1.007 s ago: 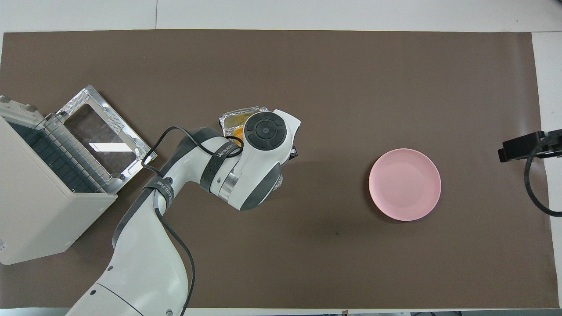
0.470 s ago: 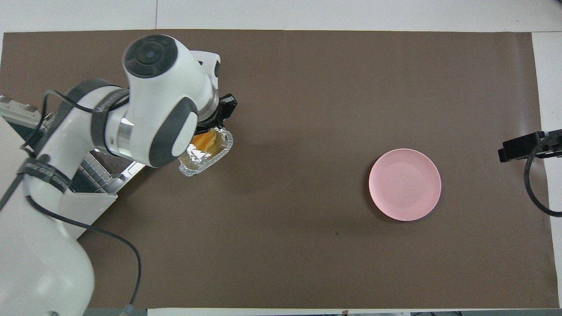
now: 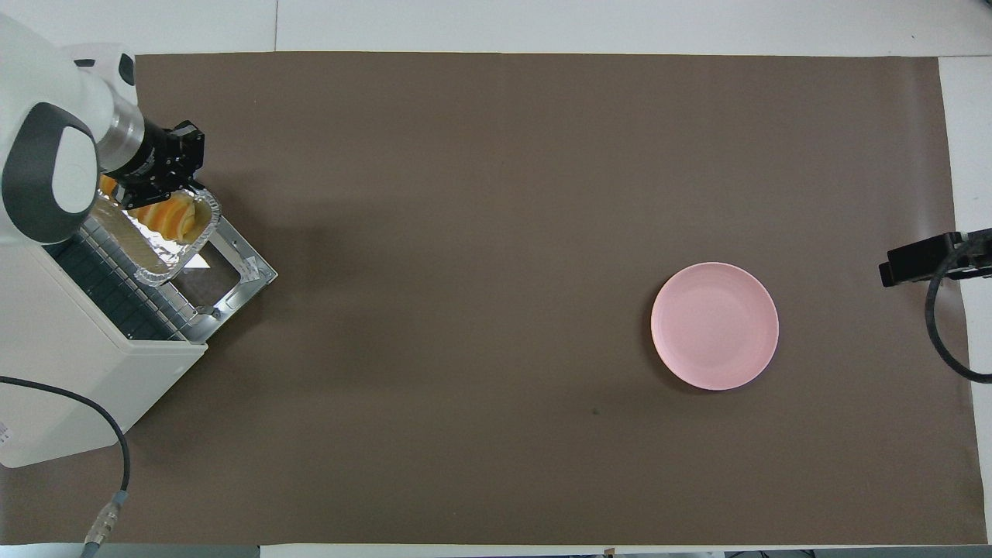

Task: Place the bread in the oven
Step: 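Carry the foil tray with the left gripper into the toaster oven opening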

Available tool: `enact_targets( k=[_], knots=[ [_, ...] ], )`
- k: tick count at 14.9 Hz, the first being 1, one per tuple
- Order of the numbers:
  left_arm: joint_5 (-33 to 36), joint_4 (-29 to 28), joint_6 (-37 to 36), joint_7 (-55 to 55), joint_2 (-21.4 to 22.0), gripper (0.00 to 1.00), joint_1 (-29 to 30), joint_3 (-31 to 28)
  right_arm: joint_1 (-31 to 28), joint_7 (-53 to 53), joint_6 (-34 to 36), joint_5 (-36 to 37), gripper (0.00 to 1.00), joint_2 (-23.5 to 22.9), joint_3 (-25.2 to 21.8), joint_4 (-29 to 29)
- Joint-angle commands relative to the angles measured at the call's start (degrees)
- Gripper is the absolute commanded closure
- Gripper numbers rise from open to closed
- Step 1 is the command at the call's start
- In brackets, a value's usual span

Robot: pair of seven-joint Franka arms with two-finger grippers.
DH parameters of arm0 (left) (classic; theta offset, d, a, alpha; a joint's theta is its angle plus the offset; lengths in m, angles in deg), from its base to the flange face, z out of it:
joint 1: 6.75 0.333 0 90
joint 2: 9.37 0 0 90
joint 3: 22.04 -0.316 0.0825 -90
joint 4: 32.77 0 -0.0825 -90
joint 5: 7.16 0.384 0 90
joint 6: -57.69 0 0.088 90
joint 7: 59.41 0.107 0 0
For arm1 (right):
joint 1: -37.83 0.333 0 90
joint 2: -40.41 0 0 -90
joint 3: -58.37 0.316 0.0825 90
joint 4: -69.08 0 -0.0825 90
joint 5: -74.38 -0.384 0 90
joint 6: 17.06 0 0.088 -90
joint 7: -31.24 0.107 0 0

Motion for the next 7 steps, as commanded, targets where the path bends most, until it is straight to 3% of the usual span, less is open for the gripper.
enact_targets(
  k=[1, 7],
  knots=[
    [1.0, -4.1, 0.6, 2.7, 2.0, 1.00, 2.3, 0.4, -1.1, 0.4, 0.3, -1.0, 0.00, 1.3, 0.7, -1.5],
    [1.0, -11.1, 0.5, 3.5, 5.4, 1.00, 2.4, 0.4, -1.1, 0.4, 0.3, -1.0, 0.00, 1.4, 0.7, -1.5]
  ],
)
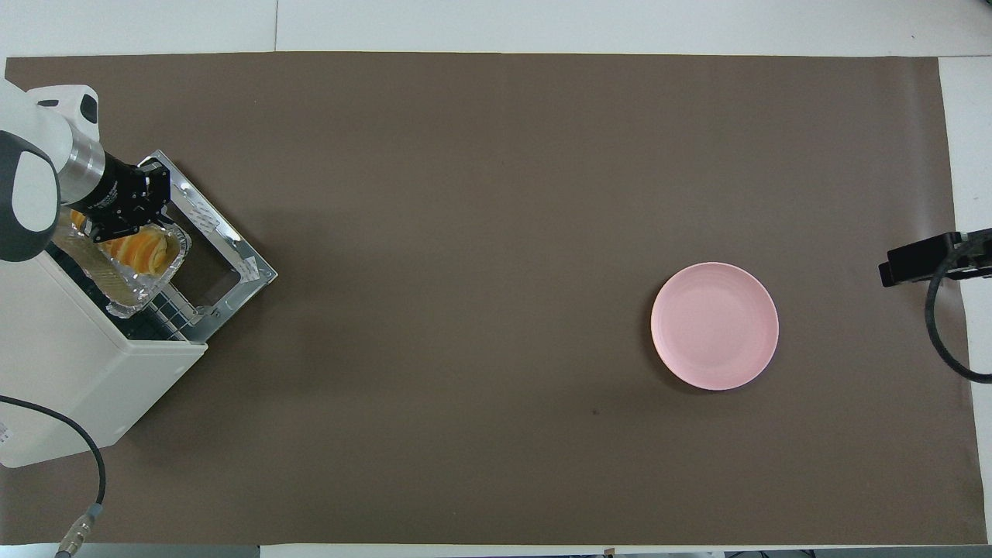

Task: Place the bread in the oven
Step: 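Carry the foil tray with the left gripper into the toaster oven opening, then lower the foil tray inside the oven and open the left gripper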

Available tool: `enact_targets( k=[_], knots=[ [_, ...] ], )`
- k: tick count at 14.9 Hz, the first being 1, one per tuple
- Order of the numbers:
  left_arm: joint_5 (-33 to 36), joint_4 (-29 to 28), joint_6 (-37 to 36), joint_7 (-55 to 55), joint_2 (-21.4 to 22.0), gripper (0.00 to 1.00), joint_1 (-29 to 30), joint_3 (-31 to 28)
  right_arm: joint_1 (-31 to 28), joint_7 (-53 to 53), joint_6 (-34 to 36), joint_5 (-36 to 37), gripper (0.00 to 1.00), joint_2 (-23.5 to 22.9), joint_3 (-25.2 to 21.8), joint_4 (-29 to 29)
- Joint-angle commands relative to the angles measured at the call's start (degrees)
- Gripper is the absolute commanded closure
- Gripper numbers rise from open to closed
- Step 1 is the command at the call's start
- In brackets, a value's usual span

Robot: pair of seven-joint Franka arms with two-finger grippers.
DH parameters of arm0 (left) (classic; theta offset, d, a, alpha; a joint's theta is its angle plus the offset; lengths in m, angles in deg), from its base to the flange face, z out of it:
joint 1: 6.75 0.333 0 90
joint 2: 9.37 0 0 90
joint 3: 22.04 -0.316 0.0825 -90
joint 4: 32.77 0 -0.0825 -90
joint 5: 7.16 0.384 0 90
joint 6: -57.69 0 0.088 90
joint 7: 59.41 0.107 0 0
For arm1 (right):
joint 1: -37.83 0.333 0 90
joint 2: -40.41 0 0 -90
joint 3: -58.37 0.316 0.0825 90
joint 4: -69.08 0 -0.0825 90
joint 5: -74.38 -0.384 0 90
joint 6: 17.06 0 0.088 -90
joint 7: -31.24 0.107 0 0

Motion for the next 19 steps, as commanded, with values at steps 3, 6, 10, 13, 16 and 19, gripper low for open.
enact_targets(
  k=[3, 6, 10, 13, 16, 19],
  knots=[
    [1.0, -5.3, 0.0, 0.6, 3.9, 1.00, -0.3, 0.0, -1.1, 0.5, 0.3, -1.0, 0.00, 1.3, 0.7, -1.5],
    [1.1, -5.3, -2.4, 0.5, 4.1, 1.00, -0.2, -0.3, -1.1, 0.4, 0.3, -1.0, 0.00, 1.3, 0.7, -1.5],
    [1.1, -5.6, -4.6, 0.6, 4.7, 1.00, 1.4, -0.5, -1.1, 0.5, 0.3, -1.0, 0.00, 1.3, 0.7, -1.5],
    [1.8, -6.9, -4.2, 1.1, 5.2, 1.00, 1.8, -0.6, -1.1, 0.4, 0.3, -1.0, 0.00, 1.3, 0.7, -1.5],
    [2.6, -8.3, -3.7, 2.4, 5.7, 1.00, 1.8, -0.6, -1.1, 0.4, 0.3, -1.0, 0.00, 1.3, 0.7, -1.5],
    [4.7, -9.8, -3.5, 2.9, 6.4, 1.00, 1.7, -0.6, -1.1, 0.4, 0.3, -1.0, 0.00, 1.3, 0.7, -1.5]
  ],
)
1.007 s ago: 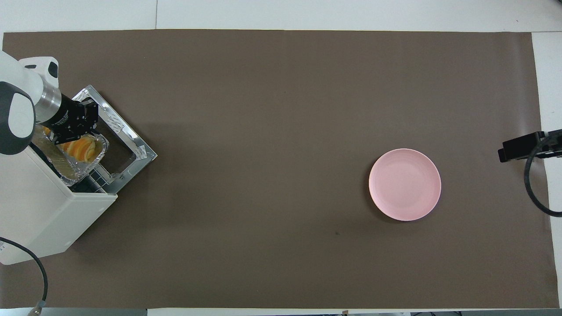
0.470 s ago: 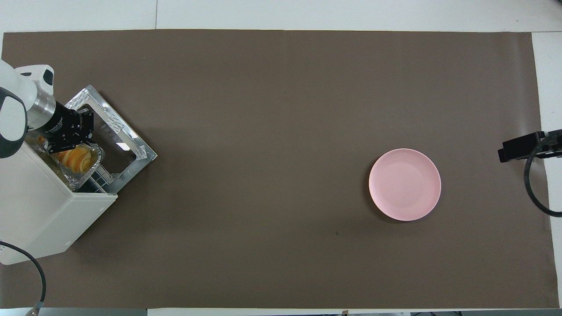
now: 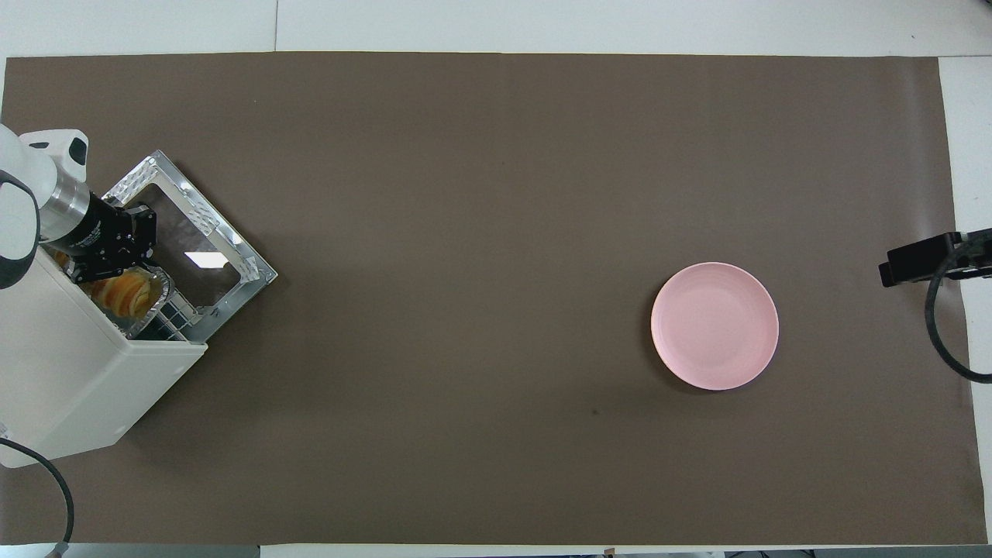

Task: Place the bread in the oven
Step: 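Lower the foil tray inside the oven and open the left gripper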

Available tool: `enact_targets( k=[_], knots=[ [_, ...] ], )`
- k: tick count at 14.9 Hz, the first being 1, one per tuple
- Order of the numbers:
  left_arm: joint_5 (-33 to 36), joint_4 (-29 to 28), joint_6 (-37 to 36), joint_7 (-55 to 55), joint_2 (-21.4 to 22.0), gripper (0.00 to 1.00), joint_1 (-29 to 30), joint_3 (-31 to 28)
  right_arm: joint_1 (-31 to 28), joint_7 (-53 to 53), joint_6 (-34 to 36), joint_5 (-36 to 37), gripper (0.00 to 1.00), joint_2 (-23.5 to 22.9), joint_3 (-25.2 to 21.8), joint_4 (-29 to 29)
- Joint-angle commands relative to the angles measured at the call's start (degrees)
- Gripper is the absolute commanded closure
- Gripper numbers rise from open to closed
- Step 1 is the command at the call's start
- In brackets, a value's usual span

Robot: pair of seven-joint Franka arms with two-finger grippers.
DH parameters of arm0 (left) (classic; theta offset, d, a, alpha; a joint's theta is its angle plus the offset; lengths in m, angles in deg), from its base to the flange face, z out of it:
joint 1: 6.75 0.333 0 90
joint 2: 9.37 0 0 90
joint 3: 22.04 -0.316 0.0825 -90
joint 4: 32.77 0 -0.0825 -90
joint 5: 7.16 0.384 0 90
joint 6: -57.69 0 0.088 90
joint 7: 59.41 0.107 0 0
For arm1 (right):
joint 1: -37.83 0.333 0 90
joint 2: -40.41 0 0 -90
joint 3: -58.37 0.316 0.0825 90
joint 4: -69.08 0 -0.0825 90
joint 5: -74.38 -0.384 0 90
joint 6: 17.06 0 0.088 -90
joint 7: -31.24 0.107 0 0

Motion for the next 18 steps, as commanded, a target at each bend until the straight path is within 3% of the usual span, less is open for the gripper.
enact_targets(
  k=[1, 5, 7, 8, 9, 10, 15, 18],
  knots=[
    [3.5, -4.1, 0.4, 0.8, 3.1, 1.00, 0.1, -0.1, -1.1, 0.4, 0.3, -1.0, 0.00, 1.3, 0.7, -1.4],
    [4.4, -4.3, 1.3, 1.3, 3.1, 1.00, 0.0, 0.0, -1.1, 0.4, 0.3, -1.0, 0.00, 1.3, 0.7, -1.4],
    [4.4, -4.3, 2.5, 2.8, 3.1, 0.57, 0.1, 0.0, -1.1, 0.4, 0.3, -1.0, 0.00, 1.3, 0.7, -1.4],
    [4.4, -4.2, 2.6, 3.2, 3.0, 0.46, 0.1, -0.1, -1.1, 0.4, 0.3, -1.0, 0.00, 1.3, 0.7, -1.4],
    [4.4, -4.1, 2.7, 3.2, 2.9, 0.20, 0.1, -0.1, -1.1, 0.4, 0.3, -1.0, 0.00, 1.3, 0.7, -1.4],
    [4.4, -3.8, 3.1, 3.2, 2.8, 0.00, 0.1, -0.1, -1.1, 0.4, 0.3, -1.0, 0.00, 1.3, 0.7, -1.4],
    [7.8, -2.5, 5.2, 7.9, 2.0, 0.00, -0.7, 0.1, -1.2, 0.4, 0.3, -1.0, 0.00, 1.3, 0.7, -1.4],
    [7.8, 1.3, 3.9, 9.8, 1.9, 0.00, -0.9, 0.1, -1.1, 0.4, 0.3, -1.0, 0.00, 1.3, 0.7, -1.4]
  ],
)
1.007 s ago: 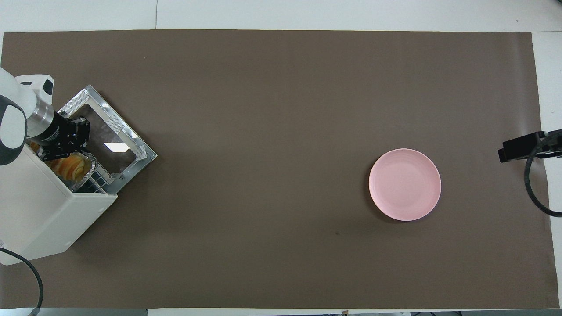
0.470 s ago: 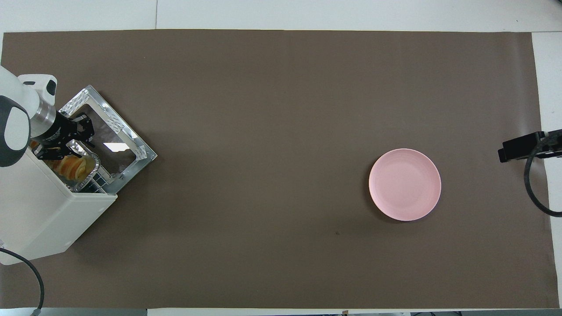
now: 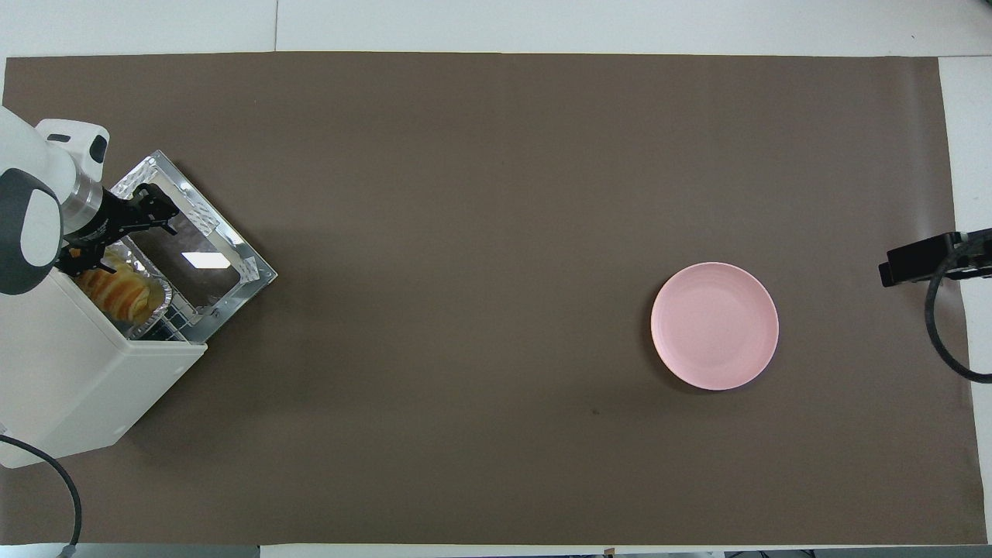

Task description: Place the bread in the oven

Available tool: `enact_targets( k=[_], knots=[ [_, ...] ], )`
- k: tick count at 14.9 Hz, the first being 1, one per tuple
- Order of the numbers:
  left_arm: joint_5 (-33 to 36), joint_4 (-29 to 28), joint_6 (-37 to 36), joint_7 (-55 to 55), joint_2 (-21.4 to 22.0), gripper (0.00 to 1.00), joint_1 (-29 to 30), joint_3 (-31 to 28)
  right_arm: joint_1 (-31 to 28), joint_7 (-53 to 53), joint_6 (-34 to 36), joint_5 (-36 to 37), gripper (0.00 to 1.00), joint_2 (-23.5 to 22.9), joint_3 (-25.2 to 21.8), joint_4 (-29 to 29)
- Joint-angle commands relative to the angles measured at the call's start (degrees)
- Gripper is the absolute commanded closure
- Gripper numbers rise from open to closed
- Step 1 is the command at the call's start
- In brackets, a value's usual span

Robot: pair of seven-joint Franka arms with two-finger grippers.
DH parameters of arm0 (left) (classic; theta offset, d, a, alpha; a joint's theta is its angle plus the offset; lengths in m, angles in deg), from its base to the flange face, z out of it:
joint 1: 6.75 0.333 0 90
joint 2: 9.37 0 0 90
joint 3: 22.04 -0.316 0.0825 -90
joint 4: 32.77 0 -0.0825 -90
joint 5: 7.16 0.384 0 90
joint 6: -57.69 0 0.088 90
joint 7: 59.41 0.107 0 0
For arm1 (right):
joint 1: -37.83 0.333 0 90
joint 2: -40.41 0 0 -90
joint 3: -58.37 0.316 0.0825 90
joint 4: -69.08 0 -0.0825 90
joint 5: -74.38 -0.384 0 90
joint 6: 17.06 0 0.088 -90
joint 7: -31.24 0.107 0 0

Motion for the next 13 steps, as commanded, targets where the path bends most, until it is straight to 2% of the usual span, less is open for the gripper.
enact_targets(
  k=[1, 4, 7, 10, 13],
  knots=[
    [2.1, 3.9, -2.8, 3.7, 1.7, 0.00, -0.3, -1.0, -1.1, 0.4, 0.3, -1.0, 0.00, 1.3, 0.7, -1.4],
    [1.5, 11.5, -8.2, 12.4, 2.7, 0.00, 0.5, -0.9, -1.1, 0.5, 0.3, -1.0, 0.00, 1.4, 0.7, -1.4],
    [1.4, 16.9, -18.4, 19.6, 5.8, 0.00, 0.5, -1.0, -1.1, 0.5, 0.3, -1.0, 0.00, 1.3, 0.7, -1.4],
    [1.4, 16.0, -25.7, 30.0, 12.4, 0.00, 0.6, -1.3, -1.1, 0.5, 0.3, -1.0, 0.00, 1.3, 0.7, -1.4],
    [1.3, 13.4, -28.7, 34.1, 15.8, 0.00, 0.2, -1.3, -1.1, 0.4, 0.3, -1.0, 0.00, 1.3, 0.7, -1.4]
  ],
)
